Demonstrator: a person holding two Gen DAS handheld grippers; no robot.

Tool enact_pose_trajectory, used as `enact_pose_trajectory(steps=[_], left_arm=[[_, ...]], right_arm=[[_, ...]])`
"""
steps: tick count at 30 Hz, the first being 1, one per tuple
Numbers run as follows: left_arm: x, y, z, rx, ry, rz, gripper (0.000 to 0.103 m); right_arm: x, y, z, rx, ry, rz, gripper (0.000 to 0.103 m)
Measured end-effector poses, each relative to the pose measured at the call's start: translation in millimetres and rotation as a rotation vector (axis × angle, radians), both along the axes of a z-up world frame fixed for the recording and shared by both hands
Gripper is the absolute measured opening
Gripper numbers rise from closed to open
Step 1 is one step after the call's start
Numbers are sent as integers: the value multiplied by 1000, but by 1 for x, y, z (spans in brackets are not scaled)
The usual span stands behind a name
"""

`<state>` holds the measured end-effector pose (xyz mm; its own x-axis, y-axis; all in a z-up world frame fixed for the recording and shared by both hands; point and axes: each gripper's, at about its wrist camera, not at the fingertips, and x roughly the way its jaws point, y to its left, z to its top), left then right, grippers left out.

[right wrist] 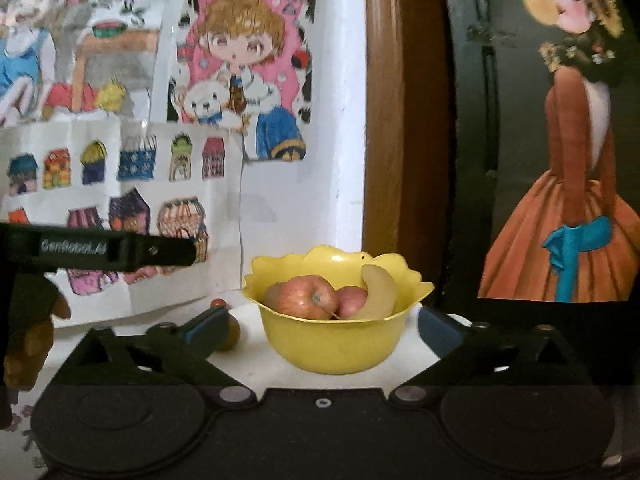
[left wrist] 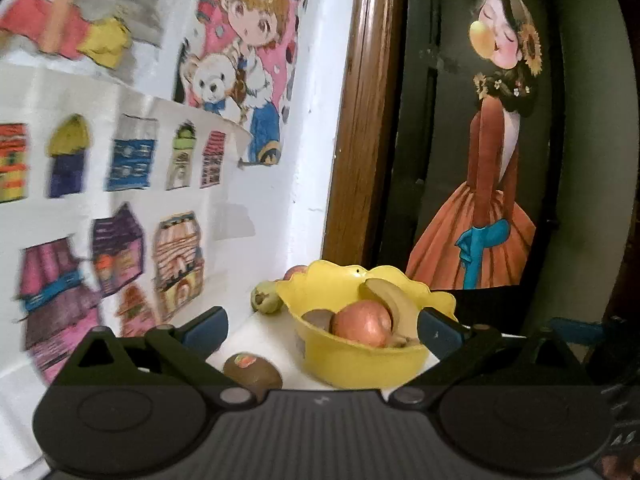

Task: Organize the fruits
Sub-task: 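Open the right gripper releasing the tomato while the left gripper releases the apple into the bowl, then withdraw both tools up and away from the yellow bowl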

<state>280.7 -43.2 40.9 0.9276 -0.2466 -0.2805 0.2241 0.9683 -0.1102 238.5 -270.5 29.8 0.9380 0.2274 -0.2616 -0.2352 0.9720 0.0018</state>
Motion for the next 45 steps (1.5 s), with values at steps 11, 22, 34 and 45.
enact_pose_trajectory(steps=[11, 22, 34, 45], left_arm=[[-96, 19, -11, -13, 62, 48, 103], [-165, 44, -29, -79, 121, 145, 103], [-211, 57, -44, -73, 160, 234, 103], [-224, 63, -43, -82, 164, 278, 103]], right_arm=[[-96, 6, -1, 61, 25, -108, 102], [-171, 29, -7, 64, 29, -259, 102], [-206, 44, -10, 90, 67, -271, 102], [-213, 39, -14, 109, 89, -269, 102]])
